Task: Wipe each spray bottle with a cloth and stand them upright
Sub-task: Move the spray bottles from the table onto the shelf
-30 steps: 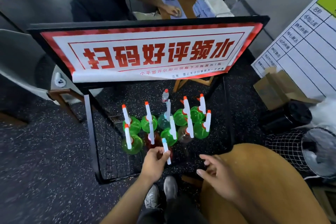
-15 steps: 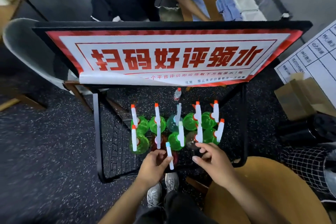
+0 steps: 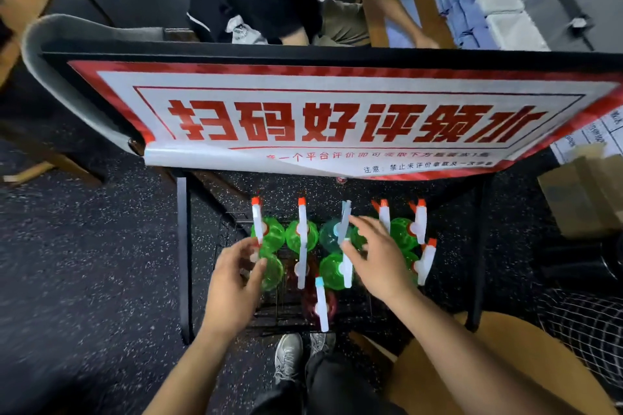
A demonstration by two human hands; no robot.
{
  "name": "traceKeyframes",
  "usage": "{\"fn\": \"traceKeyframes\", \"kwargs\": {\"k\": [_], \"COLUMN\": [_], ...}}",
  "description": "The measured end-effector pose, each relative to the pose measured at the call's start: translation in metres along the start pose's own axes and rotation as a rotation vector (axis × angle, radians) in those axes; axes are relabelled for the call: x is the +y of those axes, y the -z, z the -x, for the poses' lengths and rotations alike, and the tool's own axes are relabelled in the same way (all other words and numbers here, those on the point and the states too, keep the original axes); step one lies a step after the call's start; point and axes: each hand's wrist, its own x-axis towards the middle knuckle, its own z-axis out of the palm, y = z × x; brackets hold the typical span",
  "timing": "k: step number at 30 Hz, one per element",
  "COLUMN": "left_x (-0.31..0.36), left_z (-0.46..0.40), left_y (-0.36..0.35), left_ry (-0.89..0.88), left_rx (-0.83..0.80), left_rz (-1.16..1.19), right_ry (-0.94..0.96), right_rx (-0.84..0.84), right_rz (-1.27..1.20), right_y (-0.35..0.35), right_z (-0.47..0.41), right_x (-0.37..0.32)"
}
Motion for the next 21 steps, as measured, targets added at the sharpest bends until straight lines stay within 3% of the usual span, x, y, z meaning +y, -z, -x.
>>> {"fn": "traceKeyframes", "kwargs": {"k": [5,12,21], "left_x": [-0.015,-0.028,-0.028], "left_z": [-0.012,-0.021,-0.024], "left_y": [-0.002,-0.008,-0.008], "left_ry": [0.116,0.176,0.195], "left_rx": [0.009,-0.019,-0.047], "left_rz": [-0.078,-0.126,-0.151], "right_ry": [-0.097,-0.126,-0.064], "right_rx": [0.061,0.006,0.032], "right_rz": [0.091,0.191,0.215], "right_y": [-0.008,-0.018,-0.02], "right_z": [-0.031,-0.054,-0.064], "right_x": [-0.002,0.003,0.01]}}
